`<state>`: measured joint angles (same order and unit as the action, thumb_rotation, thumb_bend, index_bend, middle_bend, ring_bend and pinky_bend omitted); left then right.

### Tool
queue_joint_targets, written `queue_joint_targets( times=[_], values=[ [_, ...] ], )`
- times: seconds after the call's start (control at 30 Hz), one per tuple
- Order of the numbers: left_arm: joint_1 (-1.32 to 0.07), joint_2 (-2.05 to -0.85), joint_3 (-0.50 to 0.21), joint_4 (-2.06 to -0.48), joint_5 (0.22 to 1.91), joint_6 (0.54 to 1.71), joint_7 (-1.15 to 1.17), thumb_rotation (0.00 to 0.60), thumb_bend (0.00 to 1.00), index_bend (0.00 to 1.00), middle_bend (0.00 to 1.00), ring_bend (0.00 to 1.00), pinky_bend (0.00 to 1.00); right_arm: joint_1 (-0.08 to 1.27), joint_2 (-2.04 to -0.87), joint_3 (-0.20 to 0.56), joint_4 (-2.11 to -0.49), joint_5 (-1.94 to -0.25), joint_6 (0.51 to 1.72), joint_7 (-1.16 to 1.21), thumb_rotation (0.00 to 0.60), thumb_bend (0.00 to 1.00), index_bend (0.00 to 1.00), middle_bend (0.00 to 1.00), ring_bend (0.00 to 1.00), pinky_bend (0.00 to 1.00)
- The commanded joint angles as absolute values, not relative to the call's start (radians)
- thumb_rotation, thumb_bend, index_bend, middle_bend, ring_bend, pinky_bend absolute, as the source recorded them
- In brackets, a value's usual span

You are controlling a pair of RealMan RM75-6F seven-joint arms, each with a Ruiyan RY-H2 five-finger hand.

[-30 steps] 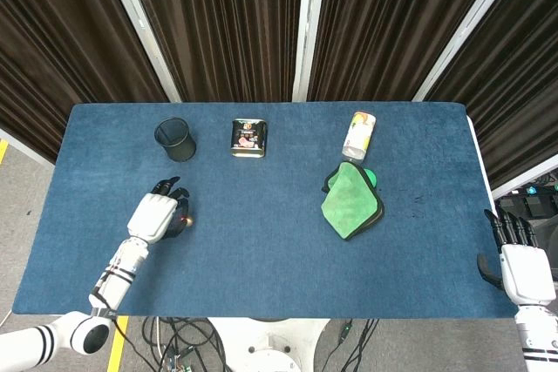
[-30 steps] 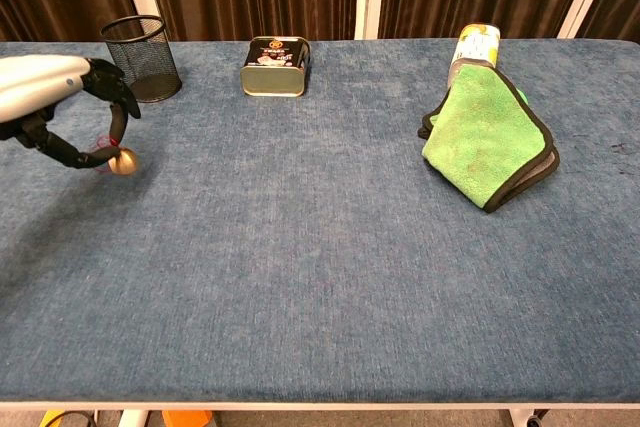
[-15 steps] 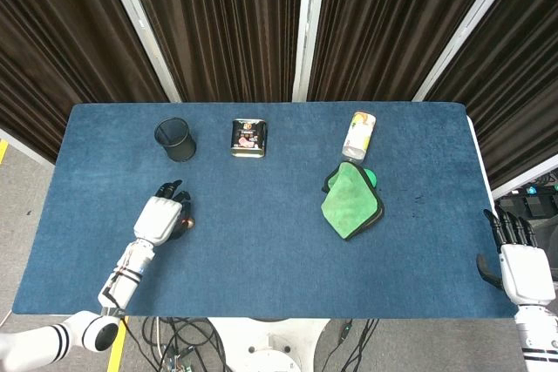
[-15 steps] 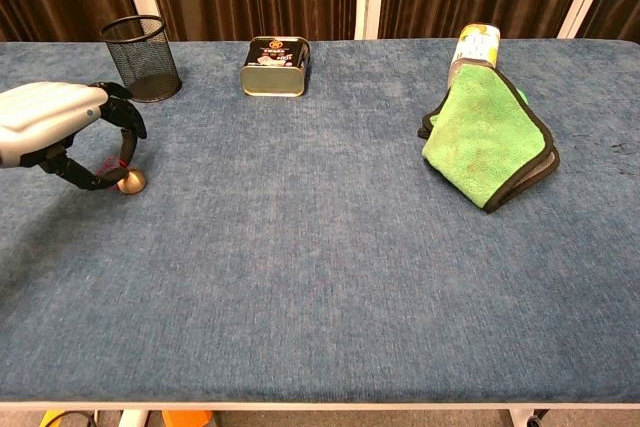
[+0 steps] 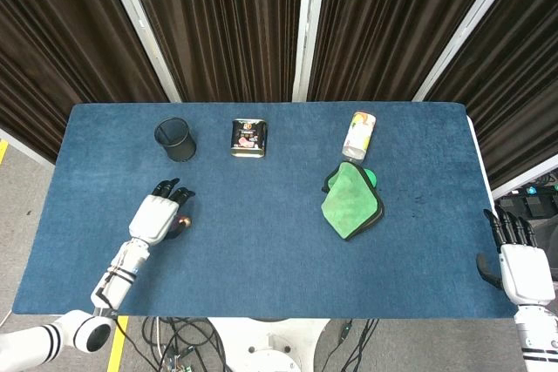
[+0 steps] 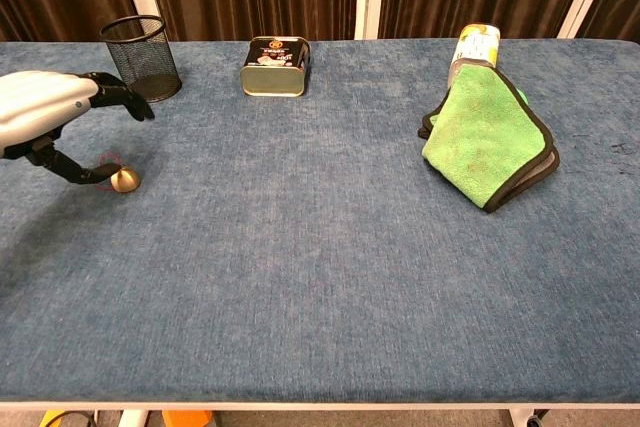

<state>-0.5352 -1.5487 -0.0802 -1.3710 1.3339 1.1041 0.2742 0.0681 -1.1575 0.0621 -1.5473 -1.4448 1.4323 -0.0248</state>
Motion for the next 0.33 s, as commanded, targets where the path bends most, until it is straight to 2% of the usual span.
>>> queue_joint_targets(
  times=[0.03,0.17,0.33],
  values=[
    [-0.530,-1.521,-0.078,-1.409,1.333,1.106,0.277,0.600,0.28,0.11,0.17,0.03,0.12,0.068,-1.158,0.062,-1.548,-1.445,1.434,-0.024,0.600,0.36,0.00,0.00,0.00,0.00],
    [-0.491,-1.451,-0.073,-1.500,1.355,1.187,0.313,0.600,0.25,0.11,0.14,0.02,0.11,0.065,-1.156,0.064,-1.550,-1.447,1.441,-0.023,0.600,0.35,0.00,0.00,0.00,0.00],
    [-0.359,-1.351,-0.043,-1.571,1.378,1.379,0.287,0.600,0.21,0.11,0.13,0.02,0.11,0.055,-1.149,0.065,-1.552,-1.450,1.459,-0.012,0.600,0.35,0.00,0.00,0.00,0.00]
  ],
)
